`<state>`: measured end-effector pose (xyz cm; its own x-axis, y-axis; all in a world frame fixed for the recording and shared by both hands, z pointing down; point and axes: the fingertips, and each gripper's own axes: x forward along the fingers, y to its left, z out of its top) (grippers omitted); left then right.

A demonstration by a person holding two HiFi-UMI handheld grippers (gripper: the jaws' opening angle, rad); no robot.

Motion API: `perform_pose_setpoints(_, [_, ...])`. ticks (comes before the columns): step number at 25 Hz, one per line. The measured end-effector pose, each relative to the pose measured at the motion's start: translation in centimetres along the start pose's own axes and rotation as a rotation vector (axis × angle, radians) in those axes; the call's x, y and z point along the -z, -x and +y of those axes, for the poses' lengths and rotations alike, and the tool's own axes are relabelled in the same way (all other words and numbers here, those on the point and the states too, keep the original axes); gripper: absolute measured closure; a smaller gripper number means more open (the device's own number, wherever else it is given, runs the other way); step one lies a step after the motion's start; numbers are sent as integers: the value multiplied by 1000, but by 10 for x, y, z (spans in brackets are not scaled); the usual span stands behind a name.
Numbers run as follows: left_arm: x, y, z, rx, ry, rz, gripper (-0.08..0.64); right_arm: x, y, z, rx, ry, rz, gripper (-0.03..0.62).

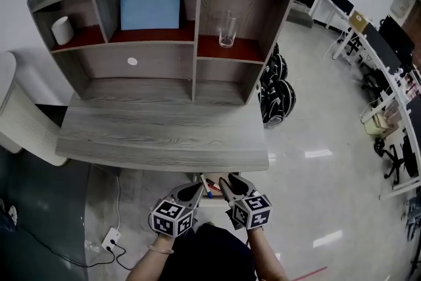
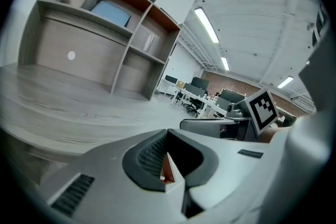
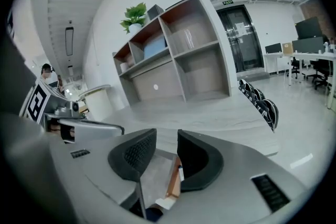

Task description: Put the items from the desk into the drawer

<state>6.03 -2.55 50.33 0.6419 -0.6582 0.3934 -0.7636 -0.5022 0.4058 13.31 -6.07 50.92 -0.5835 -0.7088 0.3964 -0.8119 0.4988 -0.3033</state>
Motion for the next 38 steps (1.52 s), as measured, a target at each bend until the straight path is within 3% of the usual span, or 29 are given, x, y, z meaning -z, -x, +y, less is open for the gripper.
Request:
perform_pose_setpoints(4, [-15, 8, 6, 46, -40, 8, 556, -24, -4, 20, 32, -17, -60, 468])
perform_pose_setpoints(7, [-30, 19, 14, 76, -75, 16, 557, -42, -8, 37, 80, -59, -129, 578])
perform_pose_setpoints(12, [-49, 43, 31, 113, -132, 9, 556, -60, -23, 92, 33, -167, -235, 579])
perform_pose_setpoints(17, [-57, 59, 53, 133, -153, -5, 555, -61, -39, 135, 86, -79, -264, 581])
perform_pose_setpoints(20, [-55, 66, 60, 160, -170, 9, 557, -58, -39, 145, 140, -37, -273, 581])
perform_pose_setpoints(30, [-38, 84, 70, 224, -191, 52, 557, -37, -34, 166, 236, -41, -274, 584])
perform_pose_setpoints(38, [-21, 91, 66, 259, -199, 82, 557, -20, -27, 180, 255, -34, -255, 584])
